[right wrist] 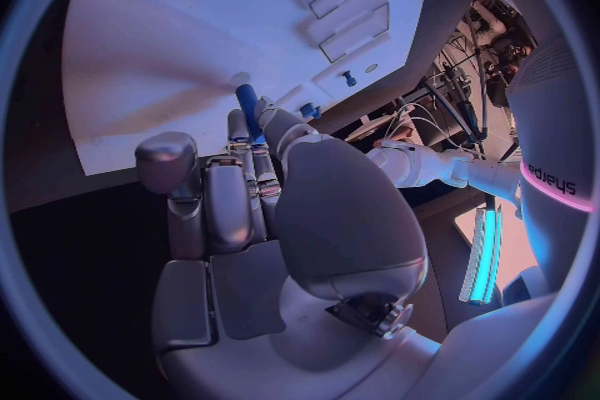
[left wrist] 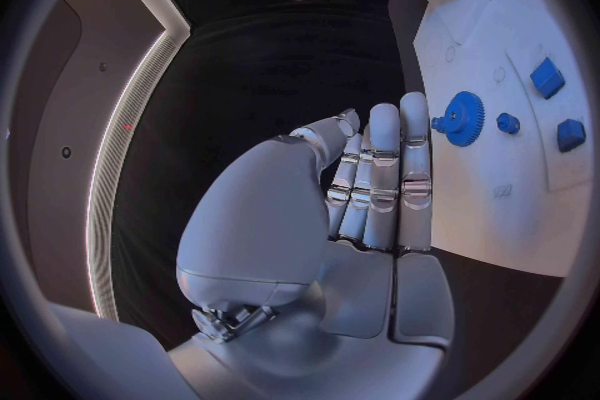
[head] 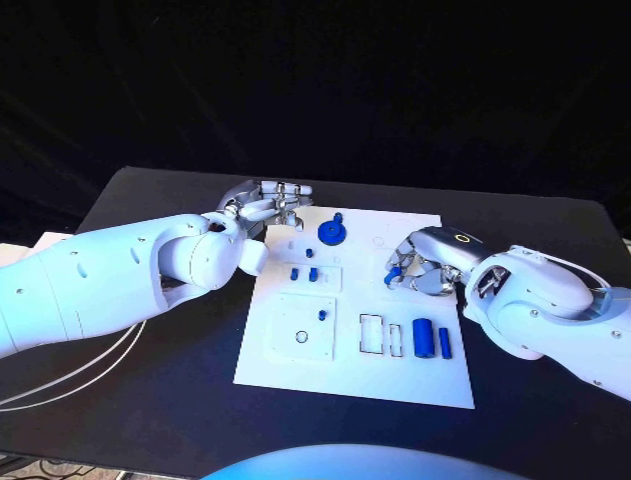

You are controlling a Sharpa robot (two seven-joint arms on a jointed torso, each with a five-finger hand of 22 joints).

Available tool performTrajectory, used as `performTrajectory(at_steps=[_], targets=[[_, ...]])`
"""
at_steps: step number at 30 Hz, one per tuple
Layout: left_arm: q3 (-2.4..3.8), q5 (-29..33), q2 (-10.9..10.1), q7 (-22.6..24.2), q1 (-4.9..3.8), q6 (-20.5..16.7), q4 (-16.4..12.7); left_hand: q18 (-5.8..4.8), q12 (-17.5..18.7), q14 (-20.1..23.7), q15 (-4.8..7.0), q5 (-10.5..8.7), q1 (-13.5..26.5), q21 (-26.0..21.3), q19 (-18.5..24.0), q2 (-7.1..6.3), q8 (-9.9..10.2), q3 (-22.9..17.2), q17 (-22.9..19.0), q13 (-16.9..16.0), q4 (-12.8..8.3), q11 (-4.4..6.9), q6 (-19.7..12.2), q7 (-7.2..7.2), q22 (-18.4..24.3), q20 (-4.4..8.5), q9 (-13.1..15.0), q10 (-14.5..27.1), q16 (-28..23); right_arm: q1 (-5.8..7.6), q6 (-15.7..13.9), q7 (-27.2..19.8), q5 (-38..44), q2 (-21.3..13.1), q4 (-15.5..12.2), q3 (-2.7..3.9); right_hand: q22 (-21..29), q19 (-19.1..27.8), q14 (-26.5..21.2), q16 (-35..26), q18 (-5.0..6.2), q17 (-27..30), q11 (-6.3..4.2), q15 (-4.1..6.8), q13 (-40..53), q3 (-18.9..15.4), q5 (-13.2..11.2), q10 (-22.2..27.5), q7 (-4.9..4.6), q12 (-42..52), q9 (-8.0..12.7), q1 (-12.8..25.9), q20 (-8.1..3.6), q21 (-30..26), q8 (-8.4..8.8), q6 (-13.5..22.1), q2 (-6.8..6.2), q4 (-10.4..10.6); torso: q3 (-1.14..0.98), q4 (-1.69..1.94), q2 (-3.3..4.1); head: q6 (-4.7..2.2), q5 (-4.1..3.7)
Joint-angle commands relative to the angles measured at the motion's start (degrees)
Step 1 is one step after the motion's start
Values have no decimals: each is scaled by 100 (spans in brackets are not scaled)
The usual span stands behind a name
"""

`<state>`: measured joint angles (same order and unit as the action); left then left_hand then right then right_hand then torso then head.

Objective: Assemble the parts on the task board

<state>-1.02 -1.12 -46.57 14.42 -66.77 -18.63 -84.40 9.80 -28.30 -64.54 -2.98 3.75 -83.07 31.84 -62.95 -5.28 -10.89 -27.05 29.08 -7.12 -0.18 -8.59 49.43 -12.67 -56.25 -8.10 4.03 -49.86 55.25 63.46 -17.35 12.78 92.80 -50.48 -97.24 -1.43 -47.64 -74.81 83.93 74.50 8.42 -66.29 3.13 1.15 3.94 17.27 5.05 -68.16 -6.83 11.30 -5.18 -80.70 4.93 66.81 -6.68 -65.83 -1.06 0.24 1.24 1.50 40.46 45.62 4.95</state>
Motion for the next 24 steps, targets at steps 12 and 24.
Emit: performTrajectory(at_steps=[12,24], targets=[[3,-17,-8,-17,3,119,73,64,-26,45,-14,17,47,20,16,38,-46,25,-9,9,-6,-9,-65,-63,-2,-38,9,43,23,10,-534,-336,-627,-186,-410,39,48,-10,226,18,-84,32,-9,43,-6,88,68,-49,12,3,-59,-42,-34,9,-19,-39,35,-31,5,14,-20,26,51],[3,-17,17,-17,20,136,86,64,-27,46,-14,17,48,20,16,37,-47,26,-9,9,-6,-9,-67,-63,-2,-39,9,45,23,-70,-49,-400,-668,462,-619,27,106,19,214,-11,-77,77,10,32,-13,107,69,-24,-11,-32,-56,-21,-34,-23,-1,-3,17,-32,20,21,-26,-3,94]])
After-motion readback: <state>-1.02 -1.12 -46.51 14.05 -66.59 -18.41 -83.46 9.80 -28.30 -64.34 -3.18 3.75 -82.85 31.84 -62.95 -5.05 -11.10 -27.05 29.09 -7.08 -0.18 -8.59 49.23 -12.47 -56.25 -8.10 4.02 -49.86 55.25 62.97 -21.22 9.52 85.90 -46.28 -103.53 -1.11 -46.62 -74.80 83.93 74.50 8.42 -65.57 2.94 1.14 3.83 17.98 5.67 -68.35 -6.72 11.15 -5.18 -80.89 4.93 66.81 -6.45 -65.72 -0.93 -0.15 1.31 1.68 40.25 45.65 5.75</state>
